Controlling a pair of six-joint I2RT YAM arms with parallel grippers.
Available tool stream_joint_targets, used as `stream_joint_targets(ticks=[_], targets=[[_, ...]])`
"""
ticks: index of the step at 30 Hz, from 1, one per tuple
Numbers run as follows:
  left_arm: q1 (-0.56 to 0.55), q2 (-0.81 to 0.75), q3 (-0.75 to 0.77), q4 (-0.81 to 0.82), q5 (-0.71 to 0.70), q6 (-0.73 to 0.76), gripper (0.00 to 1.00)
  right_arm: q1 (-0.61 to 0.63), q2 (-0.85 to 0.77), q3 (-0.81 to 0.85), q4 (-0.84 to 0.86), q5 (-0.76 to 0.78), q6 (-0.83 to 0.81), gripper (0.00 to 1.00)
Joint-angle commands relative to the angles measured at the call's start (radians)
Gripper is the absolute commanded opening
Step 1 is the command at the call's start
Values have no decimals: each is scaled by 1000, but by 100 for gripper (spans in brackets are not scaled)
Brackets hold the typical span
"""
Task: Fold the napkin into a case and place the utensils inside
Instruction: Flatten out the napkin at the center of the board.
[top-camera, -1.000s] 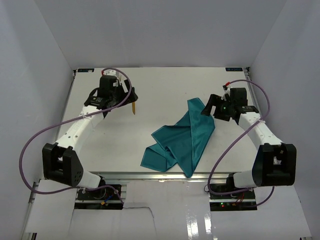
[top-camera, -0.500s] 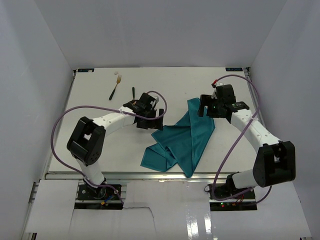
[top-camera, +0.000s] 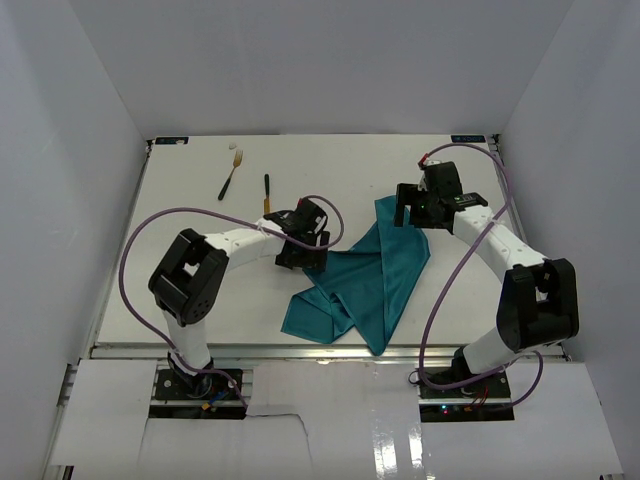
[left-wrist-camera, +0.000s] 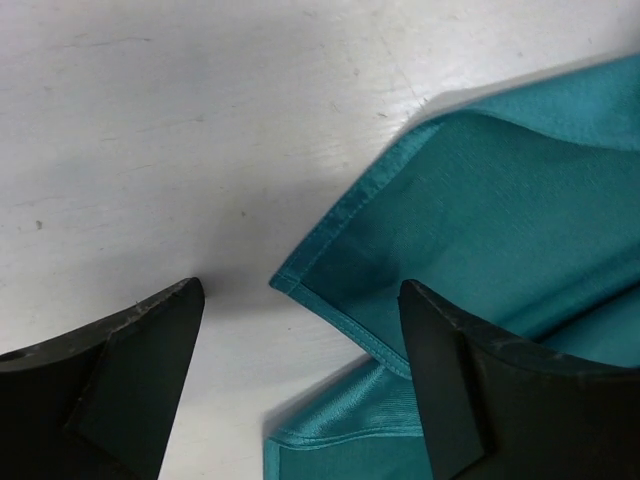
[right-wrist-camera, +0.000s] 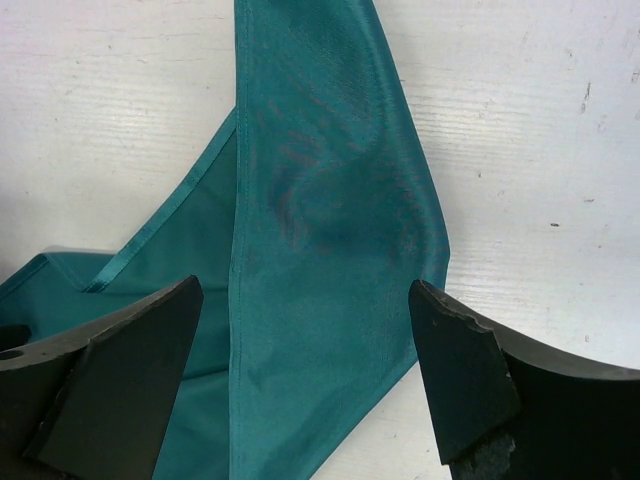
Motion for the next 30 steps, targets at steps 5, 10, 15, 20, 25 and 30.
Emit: stream_joint_targets(ticks=[5, 10, 15, 20, 25, 30], targets=[[-31, 59, 27, -56, -124, -55, 73, 2, 8, 46, 26, 41, -18, 90], [-63, 76, -10, -71, -138, -86, 61, 2, 34, 77, 45, 64, 0, 90], [-81, 108, -16, -78, -127, -118, 44, 2, 88, 126, 53, 79, 26, 90], [-84, 133, -16, -78, -130, -134, 1, 2, 161, 178, 107, 61, 36, 90], [-84, 97, -7, -81, -196, -154, 0, 2, 302, 322, 119, 43, 0, 92], [-84, 9, 8, -79, -283, -177, 0, 7, 533, 568, -1, 35, -20, 95]])
